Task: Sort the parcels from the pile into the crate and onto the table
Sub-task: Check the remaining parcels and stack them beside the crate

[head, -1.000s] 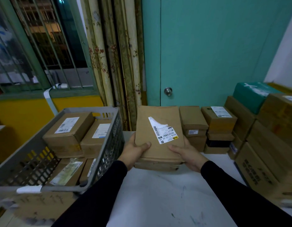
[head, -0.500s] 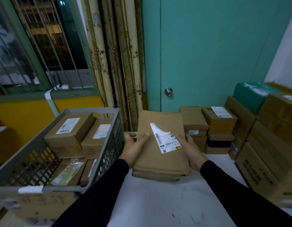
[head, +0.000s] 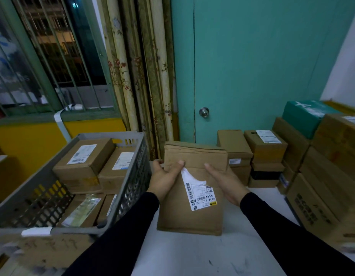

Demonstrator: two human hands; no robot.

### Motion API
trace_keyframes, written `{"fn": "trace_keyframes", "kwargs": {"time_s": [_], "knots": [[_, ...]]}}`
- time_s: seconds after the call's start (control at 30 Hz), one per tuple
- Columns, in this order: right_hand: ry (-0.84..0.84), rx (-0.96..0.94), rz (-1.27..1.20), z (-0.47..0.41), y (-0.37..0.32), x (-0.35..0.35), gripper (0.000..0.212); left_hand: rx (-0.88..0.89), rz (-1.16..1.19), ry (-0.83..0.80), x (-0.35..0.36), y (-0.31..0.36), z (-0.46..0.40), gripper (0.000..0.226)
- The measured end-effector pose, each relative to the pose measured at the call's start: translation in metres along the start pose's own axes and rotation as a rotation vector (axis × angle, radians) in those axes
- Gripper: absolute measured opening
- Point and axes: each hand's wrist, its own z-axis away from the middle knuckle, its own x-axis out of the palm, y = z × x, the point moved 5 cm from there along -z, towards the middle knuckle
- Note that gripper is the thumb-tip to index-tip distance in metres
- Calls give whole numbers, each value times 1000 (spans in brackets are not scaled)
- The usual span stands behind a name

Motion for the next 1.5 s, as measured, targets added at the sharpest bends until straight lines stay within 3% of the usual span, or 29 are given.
{"fn": "trace_keyframes", "kwargs": {"time_s": [0.13,0.3,0.7,0.8,0.87,1.03,1.13,1.33,1.4,1.5], "knots": [[-15,-69,76,-2,-1,3,41,84,-41,-26,-1,3,-2,90],[-13,-63,131,-4,4,1,38,91,-98,-13,2,-3,-3,55],[-15,-4,84,-4,-3,1,22,103,-91,-9,-1,0,-5,45],[59,122,-27,-10,-1,-8,54,55,-51,62,-14,2,-10,47],[137,167,-81,-18,6,-19,52,27,-27,85,-23,2,-15,51],[80,91,228,-12,0,-10,50,-27,56,80,-35,4,-20,49],[-14,215,202,-12,6,-7,80,-57,76,64,-39,1,-19,56],[-40,256,98,-1,3,-1,53,50,-166,223,-41,5,-12,70],[-15,316,54,-2,9,-4,48,81,-268,162,-32,8,-8,71],[23,370,14,1,13,-7,44,-4,-554,-6,-11,0,-5,78]]}}
